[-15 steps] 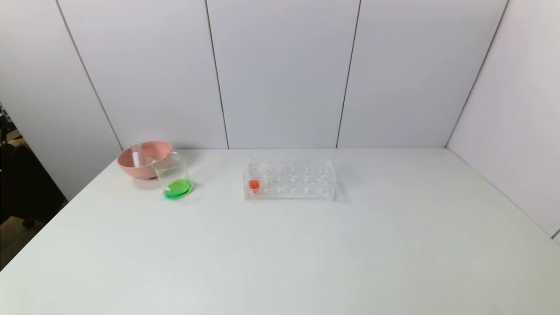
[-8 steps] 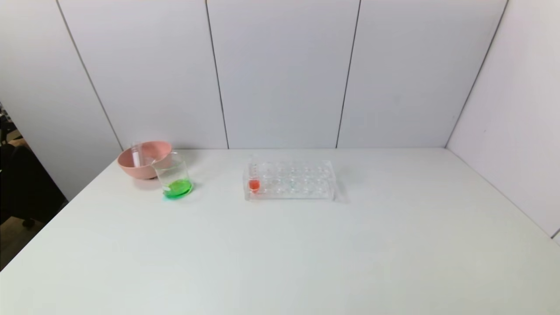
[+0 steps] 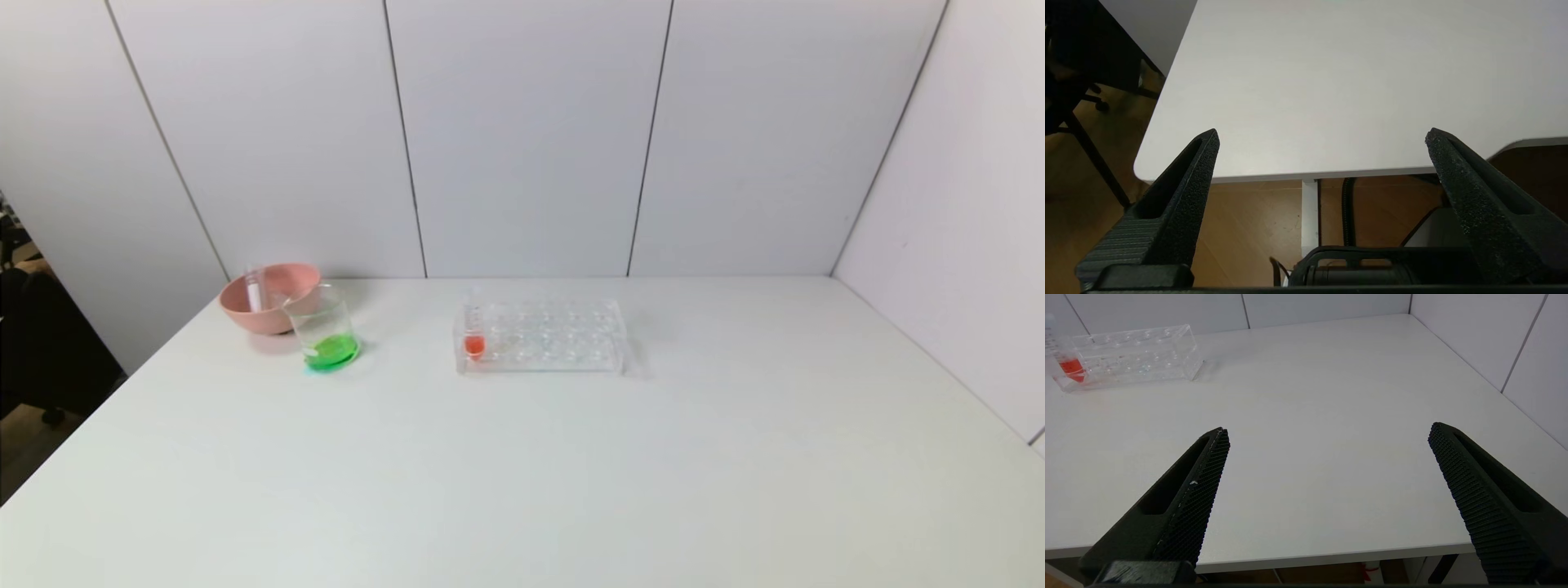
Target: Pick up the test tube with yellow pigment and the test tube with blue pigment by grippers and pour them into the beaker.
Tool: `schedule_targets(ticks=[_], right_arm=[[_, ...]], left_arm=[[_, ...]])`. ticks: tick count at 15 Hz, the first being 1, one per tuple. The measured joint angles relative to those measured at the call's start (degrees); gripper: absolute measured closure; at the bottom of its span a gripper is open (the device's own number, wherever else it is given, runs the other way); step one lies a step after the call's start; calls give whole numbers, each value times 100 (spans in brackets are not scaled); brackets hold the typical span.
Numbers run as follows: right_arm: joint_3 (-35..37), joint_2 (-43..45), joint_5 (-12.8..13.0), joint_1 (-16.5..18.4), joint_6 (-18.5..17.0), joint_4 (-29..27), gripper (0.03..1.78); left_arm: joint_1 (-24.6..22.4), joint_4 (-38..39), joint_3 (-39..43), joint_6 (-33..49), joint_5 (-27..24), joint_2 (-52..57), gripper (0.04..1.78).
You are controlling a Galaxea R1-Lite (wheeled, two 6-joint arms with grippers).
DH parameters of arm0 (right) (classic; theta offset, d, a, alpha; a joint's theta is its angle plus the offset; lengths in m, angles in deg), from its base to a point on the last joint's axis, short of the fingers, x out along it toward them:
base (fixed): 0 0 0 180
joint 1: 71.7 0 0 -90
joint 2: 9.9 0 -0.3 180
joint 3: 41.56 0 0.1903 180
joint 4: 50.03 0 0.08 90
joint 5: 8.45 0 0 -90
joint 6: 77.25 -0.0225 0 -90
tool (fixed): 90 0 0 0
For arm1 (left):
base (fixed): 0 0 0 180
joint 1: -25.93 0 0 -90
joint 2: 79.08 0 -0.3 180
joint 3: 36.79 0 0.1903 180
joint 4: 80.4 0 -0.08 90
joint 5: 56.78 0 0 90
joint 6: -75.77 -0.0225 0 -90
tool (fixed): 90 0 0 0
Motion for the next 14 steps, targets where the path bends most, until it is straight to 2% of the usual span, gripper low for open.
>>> schedule_targets(ticks=[3,5,6,8,14], right_arm=[[0,0,0,0,1,0,4],[0,0,0,0,1,0,4],[0,0,0,0,1,0,4],[0,0,-2,0,4,-2,4],[0,0,0,0,4,-2,4]], left_arm=[[37,1968,1797,17,24,430,6],[48,3244,2367,416,-91,605,6],[52,3502,2505,696,-146,653,6],[57,3522,2630,1201,-155,712,6],[63,3538,2673,1247,-155,741,6]])
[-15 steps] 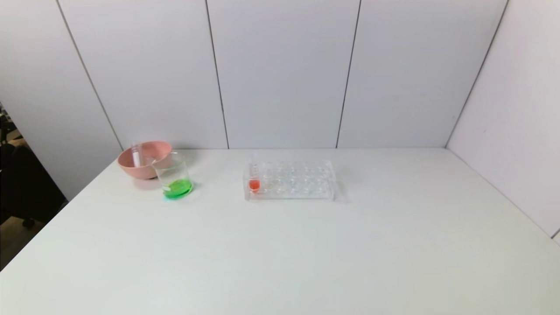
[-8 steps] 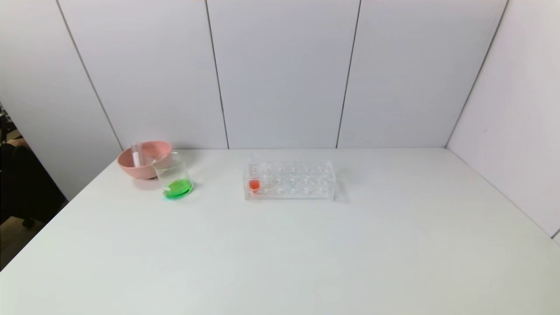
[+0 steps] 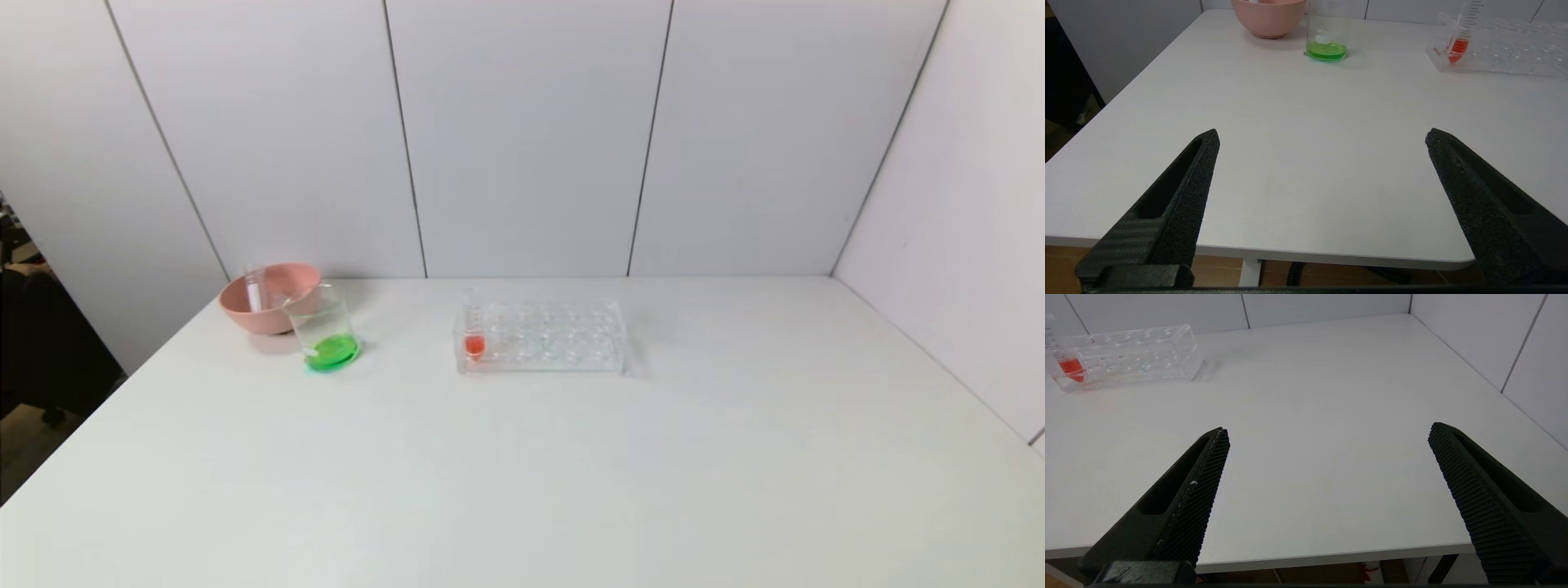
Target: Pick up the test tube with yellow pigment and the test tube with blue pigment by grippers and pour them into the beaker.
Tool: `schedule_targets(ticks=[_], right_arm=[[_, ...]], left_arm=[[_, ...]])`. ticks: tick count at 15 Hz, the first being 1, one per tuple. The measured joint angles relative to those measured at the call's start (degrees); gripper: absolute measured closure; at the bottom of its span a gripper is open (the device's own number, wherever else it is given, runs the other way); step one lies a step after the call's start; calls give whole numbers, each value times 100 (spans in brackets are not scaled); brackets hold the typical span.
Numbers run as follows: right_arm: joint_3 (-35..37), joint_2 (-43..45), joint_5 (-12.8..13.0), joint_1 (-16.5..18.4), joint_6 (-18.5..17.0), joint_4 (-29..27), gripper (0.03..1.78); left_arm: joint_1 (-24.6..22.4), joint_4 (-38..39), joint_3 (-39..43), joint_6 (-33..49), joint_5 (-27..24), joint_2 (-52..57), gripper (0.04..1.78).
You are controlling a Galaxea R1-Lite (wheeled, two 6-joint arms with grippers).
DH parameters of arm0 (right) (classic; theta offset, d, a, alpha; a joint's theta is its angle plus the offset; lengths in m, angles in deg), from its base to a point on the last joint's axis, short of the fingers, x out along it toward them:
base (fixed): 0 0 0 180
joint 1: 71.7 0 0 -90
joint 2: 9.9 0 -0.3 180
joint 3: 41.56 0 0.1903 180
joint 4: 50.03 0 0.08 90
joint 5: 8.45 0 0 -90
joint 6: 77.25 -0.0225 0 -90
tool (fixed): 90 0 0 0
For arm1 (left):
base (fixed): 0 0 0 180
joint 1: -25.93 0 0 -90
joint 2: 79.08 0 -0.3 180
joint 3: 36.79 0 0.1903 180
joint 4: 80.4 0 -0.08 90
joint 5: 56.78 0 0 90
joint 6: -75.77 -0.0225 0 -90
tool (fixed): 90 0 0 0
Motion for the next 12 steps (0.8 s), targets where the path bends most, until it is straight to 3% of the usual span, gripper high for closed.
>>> schedule_targets(ticks=[12], right_arm=[[0,0,-2,0,-2,0,4]], left_arm=[[0,-2,2,2,-5,-2,6]])
